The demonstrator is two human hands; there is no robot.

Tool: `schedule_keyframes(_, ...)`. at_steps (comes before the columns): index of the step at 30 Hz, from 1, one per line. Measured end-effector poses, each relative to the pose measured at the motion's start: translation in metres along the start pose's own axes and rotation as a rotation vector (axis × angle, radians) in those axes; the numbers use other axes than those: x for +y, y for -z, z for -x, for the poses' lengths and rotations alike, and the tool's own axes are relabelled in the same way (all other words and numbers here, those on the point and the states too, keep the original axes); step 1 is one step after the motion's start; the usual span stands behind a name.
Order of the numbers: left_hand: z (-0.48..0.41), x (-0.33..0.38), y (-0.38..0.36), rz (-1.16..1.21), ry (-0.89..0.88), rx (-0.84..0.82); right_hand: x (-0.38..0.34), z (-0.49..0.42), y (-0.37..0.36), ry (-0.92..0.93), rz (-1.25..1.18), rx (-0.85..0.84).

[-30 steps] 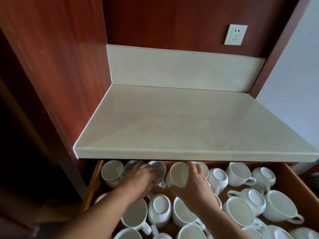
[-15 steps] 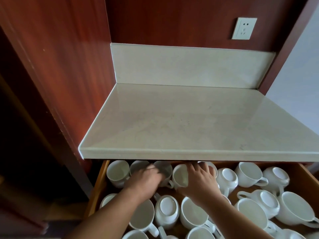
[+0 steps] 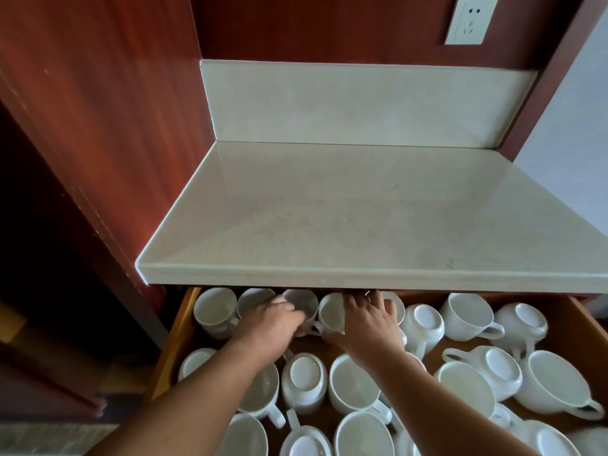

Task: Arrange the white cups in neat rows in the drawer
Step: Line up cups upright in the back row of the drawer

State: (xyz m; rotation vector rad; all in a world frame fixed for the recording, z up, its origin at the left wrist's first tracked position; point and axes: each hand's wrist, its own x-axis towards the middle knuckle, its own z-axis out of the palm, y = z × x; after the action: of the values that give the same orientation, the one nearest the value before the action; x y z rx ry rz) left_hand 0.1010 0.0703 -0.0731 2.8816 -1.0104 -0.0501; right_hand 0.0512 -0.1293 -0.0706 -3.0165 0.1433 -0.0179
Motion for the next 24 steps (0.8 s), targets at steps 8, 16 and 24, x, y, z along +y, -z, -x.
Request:
schedule_keyframes(8, 0.003, 0.005, -0.01, 0.052, 0.005, 0.175, 0.033, 0.019, 0.023, 0.07, -0.08, 0.005)
schedule_keyframes(16, -0.011, 0.04, -0.021, 0.136, -0.089, 0.234, 0.084, 0.024, 0.028, -0.076, -0.006, -0.05)
schedule_keyframes(24, -0.03, 0.063, -0.027, 0.082, 0.001, 0.244, 0.091, 0.004, 0.021, -0.064, 0.018, -0.099)
